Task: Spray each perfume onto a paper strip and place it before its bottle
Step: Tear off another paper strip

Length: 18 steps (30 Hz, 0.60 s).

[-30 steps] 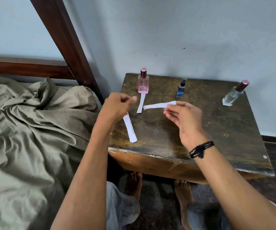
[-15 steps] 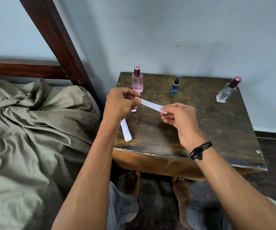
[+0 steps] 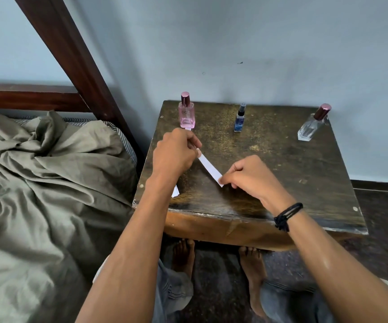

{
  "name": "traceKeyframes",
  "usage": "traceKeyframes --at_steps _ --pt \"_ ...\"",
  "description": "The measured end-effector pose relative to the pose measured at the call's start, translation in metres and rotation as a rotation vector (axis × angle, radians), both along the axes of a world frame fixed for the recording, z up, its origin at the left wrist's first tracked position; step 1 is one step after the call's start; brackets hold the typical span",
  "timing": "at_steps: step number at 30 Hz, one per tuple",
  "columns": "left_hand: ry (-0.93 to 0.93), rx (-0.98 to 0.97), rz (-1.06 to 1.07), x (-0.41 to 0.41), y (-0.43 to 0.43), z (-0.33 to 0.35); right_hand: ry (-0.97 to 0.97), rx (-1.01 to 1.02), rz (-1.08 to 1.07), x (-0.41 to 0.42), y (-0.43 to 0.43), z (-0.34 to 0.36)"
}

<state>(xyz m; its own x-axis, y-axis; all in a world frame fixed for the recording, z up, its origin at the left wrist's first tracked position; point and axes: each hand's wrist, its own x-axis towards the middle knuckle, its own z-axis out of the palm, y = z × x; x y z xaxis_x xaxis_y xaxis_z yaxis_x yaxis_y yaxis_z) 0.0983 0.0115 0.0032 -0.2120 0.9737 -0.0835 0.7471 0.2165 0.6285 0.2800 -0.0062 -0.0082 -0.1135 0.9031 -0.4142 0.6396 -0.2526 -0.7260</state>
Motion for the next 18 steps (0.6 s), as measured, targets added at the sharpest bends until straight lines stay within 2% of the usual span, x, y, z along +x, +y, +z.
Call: traceKeyframes --at_steps 10,14,18 --pt "0.11 -0.074 -0.09 0.004 0.003 -0.008 -0.228 0.077 0.13 0.009 0.001 -0.005" --pt "0.125 -0.085 -0.099 0.003 0.003 -0.01 -0.131 0.07 0.126 0.013 0.006 -0.003" --pt "0.109 -0.095 -0.107 0.0 0.004 -0.009 -0.047 0.131 0.031 0.016 0.013 -0.001"
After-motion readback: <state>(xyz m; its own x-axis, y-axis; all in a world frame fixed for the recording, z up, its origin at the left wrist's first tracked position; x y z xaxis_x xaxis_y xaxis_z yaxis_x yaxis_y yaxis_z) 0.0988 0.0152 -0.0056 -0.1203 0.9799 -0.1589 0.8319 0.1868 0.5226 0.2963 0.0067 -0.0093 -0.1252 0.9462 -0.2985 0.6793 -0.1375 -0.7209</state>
